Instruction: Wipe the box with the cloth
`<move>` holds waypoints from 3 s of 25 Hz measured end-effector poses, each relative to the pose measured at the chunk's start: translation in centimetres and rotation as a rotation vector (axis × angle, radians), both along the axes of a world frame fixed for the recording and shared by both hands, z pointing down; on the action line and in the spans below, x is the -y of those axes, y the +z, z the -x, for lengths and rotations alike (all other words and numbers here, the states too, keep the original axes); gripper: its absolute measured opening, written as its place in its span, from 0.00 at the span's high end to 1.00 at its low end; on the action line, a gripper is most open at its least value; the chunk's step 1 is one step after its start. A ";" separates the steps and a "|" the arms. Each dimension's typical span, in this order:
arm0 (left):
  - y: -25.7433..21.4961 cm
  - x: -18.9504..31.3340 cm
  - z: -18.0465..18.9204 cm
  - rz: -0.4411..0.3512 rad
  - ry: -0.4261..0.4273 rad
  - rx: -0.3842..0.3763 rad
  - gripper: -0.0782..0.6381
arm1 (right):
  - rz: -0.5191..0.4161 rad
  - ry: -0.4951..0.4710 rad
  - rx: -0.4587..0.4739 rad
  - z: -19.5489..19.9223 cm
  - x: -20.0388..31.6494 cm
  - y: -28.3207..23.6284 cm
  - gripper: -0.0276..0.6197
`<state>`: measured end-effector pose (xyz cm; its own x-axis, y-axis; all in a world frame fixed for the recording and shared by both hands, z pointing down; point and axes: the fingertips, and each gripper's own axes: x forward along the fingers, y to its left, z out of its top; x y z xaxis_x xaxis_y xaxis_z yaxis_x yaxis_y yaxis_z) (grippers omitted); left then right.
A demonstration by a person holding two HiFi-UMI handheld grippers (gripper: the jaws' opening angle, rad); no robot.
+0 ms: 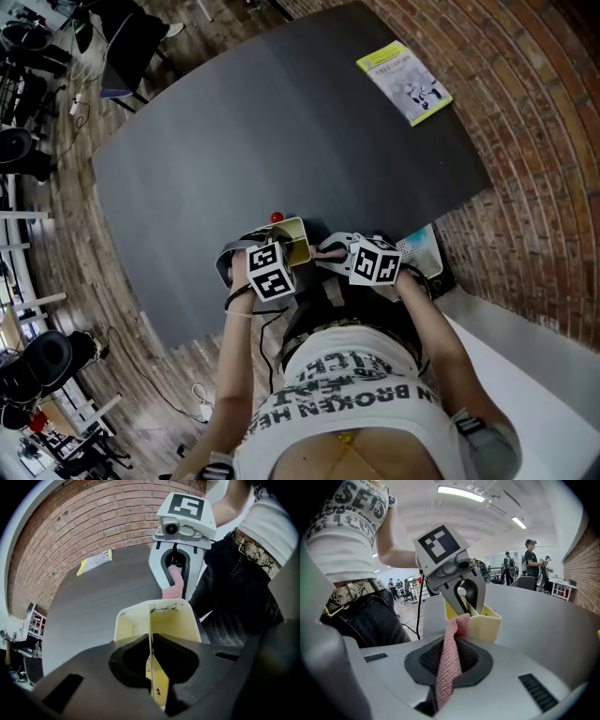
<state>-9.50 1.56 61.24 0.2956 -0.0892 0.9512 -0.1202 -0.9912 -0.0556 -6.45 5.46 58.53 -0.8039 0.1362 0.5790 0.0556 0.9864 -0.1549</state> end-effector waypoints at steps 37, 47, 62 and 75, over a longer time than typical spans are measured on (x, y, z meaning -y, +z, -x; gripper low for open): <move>-19.8 2.8 -2.6 -0.408 -0.732 -0.905 0.88 | -0.265 0.383 0.348 -3.1 6.3 -16.6 0.93; -25.3 2.7 -4.5 -0.504 -0.702 -0.969 0.88 | -0.353 0.441 0.462 -4.3 7.0 -22.7 0.93; -27.2 2.3 -6.9 -0.546 -0.674 -0.991 0.88 | -0.347 0.447 0.488 -5.9 7.0 -24.4 0.93; -26.9 1.7 -8.2 -0.567 -0.698 -0.972 0.88 | -0.331 0.406 0.497 -6.9 6.7 -24.6 0.93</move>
<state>-1.30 -0.18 34.35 0.5612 -0.8120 0.1602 -0.8181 -0.5736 -0.0410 0.41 -1.20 33.97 -0.9327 -0.3488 0.0913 -0.3394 0.9349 0.1040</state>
